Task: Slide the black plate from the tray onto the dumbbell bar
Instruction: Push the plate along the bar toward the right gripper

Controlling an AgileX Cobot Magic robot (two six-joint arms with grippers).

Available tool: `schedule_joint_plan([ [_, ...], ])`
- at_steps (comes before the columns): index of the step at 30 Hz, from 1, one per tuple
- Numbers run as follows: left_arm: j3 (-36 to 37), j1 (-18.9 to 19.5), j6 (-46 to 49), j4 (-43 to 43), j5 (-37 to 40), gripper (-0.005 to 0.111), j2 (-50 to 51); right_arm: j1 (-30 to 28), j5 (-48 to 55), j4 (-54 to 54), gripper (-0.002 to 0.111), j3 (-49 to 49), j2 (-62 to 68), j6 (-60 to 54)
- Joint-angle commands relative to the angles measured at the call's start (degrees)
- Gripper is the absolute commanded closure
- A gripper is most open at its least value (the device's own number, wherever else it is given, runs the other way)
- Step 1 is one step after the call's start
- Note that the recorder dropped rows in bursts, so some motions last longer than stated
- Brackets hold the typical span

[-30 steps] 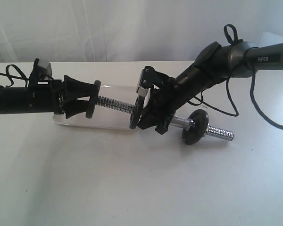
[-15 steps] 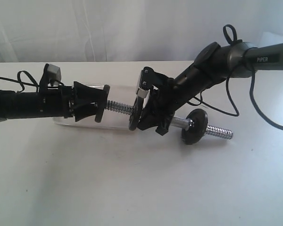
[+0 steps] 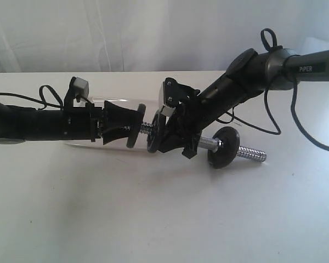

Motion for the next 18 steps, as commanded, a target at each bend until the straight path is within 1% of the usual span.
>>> schedule_joint_plan([
  [1,-0.21,-2.17,1.81,-3.26,7.03,0.107,-1.04,0.02,1.15,7.21,0.108,-1.09,-2.57,-0.57],
  [6,-0.21,-3.57,3.76,-3.26,7.03,0.107,-1.04,0.02,0.80,7.21,0.108,-1.09,-2.57,-0.57],
  [14,-0.21,-3.67,3.90,-3.26,6.73,0.107,-1.04,0.02,0.57,7.34,0.108,-1.09,-2.57,-0.57],
  [16,-0.21,-3.67,3.90,-3.26,6.73,0.102,-1.04,0.02,0.57,7.34,0.108,-1.09,-2.57,-0.57],
  [18,-0.21,-3.67,3.90,-3.26,6.73,0.089,-1.04,0.02,0.43,7.34,0.108,-1.09,-2.57,-0.57],
])
